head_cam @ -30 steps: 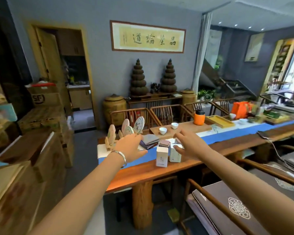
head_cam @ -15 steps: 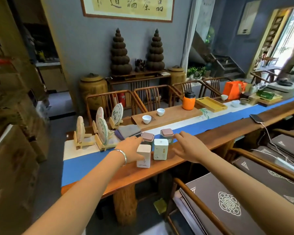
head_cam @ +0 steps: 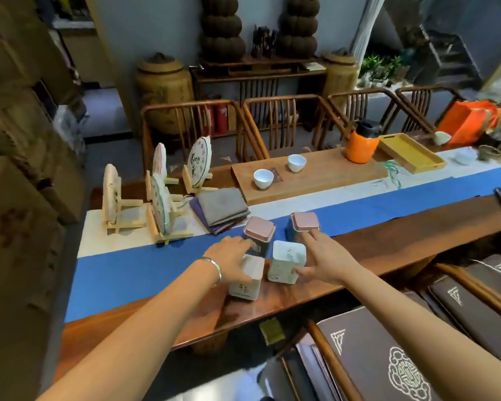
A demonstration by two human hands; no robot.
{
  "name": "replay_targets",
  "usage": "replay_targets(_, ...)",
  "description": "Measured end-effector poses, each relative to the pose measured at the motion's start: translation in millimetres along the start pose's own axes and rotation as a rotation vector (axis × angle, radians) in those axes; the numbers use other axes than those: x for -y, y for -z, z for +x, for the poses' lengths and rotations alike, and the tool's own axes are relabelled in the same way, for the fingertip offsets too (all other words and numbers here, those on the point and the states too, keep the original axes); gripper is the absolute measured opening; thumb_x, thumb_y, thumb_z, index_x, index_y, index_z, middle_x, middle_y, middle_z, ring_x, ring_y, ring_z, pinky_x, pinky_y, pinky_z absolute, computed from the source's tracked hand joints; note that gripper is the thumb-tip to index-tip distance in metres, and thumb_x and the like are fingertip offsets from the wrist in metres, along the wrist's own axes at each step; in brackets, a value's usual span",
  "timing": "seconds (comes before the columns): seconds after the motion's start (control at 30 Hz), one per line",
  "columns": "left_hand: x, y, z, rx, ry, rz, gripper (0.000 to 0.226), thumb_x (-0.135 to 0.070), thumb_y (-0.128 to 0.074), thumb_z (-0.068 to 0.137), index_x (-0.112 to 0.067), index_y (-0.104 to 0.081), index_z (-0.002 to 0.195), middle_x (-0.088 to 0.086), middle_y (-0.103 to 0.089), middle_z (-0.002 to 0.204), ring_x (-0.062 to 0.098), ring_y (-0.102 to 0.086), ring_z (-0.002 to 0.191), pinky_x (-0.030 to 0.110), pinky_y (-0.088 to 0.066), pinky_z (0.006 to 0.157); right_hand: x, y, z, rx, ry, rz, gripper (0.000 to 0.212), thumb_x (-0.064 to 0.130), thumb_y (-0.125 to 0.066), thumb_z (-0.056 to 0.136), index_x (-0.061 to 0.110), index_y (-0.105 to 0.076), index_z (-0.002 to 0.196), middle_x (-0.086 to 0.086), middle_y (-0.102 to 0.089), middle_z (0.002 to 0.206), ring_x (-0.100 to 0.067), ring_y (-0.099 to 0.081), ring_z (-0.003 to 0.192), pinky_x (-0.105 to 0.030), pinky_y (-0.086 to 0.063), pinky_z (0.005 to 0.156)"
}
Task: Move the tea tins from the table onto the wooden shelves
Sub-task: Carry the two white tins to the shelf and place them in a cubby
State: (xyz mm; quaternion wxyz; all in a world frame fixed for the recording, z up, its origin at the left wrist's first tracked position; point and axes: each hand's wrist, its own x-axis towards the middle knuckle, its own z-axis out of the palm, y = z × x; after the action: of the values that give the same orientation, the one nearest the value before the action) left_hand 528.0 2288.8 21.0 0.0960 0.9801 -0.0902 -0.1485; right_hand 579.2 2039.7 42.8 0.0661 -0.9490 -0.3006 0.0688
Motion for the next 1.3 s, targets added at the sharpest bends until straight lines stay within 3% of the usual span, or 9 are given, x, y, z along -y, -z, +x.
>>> replay_targets(0.2,25,-43,26,0.162,0.07,-0.109,0.102,-0.047,-0.079,0.065,-0.03,-0.023,0.148,0.004,-0.038,0.142,0.029,-0.038,0.126,0.046,-0.039,0.104,-38,-49,48,0.181,0.015,0.152,0.104,0.05,-0.075,0.068,0.026,-0.016,0.151,-0.007,-0.028,0.15,-0.025,-0.04,0.13,-0.037,-0.041,0.104)
replay_targets(0.27,27,-59,31,0.157,0.119,-0.188,0.095,-0.045,-0.079,0.063,-0.031,-0.027,0.142,0.005,-0.044,0.132,0.029,-0.043,0.12,0.044,-0.044,0.097,-49,-66,59,0.216,0.047,0.206,0.1,0.045,-0.073,0.071,0.027,-0.016,0.15,-0.008,-0.029,0.146,-0.026,-0.038,0.13,-0.036,-0.04,0.103)
replay_targets(0.37,25,-77,35,0.085,0.175,-0.335,0.07,-0.048,-0.077,0.064,-0.029,-0.036,0.118,0.005,-0.051,0.11,0.028,-0.051,0.105,0.04,-0.048,0.082,-60,-86,67,0.196,0.127,0.312,0.083,0.044,-0.066,0.078,0.028,-0.023,0.147,0.001,-0.042,0.126,-0.019,-0.046,0.117,-0.031,-0.041,0.09)
replay_targets(0.5,22,-83,40,0.028,0.231,-0.362,0.067,-0.052,-0.076,0.065,-0.027,-0.037,0.114,0.004,-0.049,0.106,0.026,-0.053,0.099,0.032,-0.041,0.066,-66,-98,69,0.137,0.181,0.431,0.077,0.05,-0.061,0.076,0.031,-0.028,0.144,0.012,-0.04,0.113,-0.008,-0.042,0.108,-0.025,-0.036,0.085)
replay_targets(0.63,17,-82,39,-0.026,0.269,-0.413,0.067,-0.05,-0.077,0.066,-0.025,-0.04,0.115,0.003,-0.047,0.117,0.024,-0.052,0.104,0.029,-0.039,0.07,-67,-100,72,0.11,0.203,0.497,0.074,0.055,-0.06,0.073,0.033,-0.036,0.139,0.01,-0.044,0.112,-0.006,-0.043,0.106,-0.023,-0.038,0.085)
replay_targets(0.77,12,-83,38,-0.051,0.327,-0.415,0.065,-0.047,-0.078,0.067,-0.024,-0.04,0.115,0.004,-0.049,0.114,0.027,-0.052,0.103,0.034,-0.042,0.073,-65,-109,66,0.099,0.142,0.551,0.078,0.04,-0.071,0.074,0.038,-0.032,0.141,0.005,-0.047,0.115,-0.002,-0.041,0.108,-0.016,-0.035,0.087)
replay_targets(0.9,10,-88,36,-0.07,0.365,-0.445,0.066,-0.05,-0.077,0.065,-0.026,-0.039,0.113,0.005,-0.05,0.108,0.027,-0.052,0.099,0.035,-0.045,0.075,-59,-115,60,0.035,0.083,0.618,0.078,0.037,-0.076,0.071,0.036,-0.037,0.138,0.01,-0.048,0.119,-0.005,-0.042,0.112,-0.027,-0.039,0.089)
replay_targets(1.07,19,-91,11,-0.196,0.45,-0.612,0.065,-0.046,-0.077,0.063,-0.031,-0.04,0.114,0.001,-0.054,0.106,0.02,-0.051,0.099,0.031,-0.039,0.071,-35,-106,60,-0.054,0.087,0.724,0.073,0.031,-0.083,0.068,0.061,-0.034,0.113,0.028,-0.049,0.111,0.007,-0.047,0.107,-0.021,-0.041,0.082)
replay_targets(1.3,61,-65,-82,-0.4,0.603,-0.609,0.072,-0.042,-0.08,0.064,-0.029,-0.041,0.122,-0.001,-0.057,0.112,0.017,-0.05,0.105,0.039,-0.047,0.084,48,-90,79,-0.018,0.254,0.782,0.066,0.025,-0.085,0.066,0.035,-0.043,0.117,0.012,-0.054,0.116,0.0,-0.047,0.108,-0.031,-0.044,0.087)
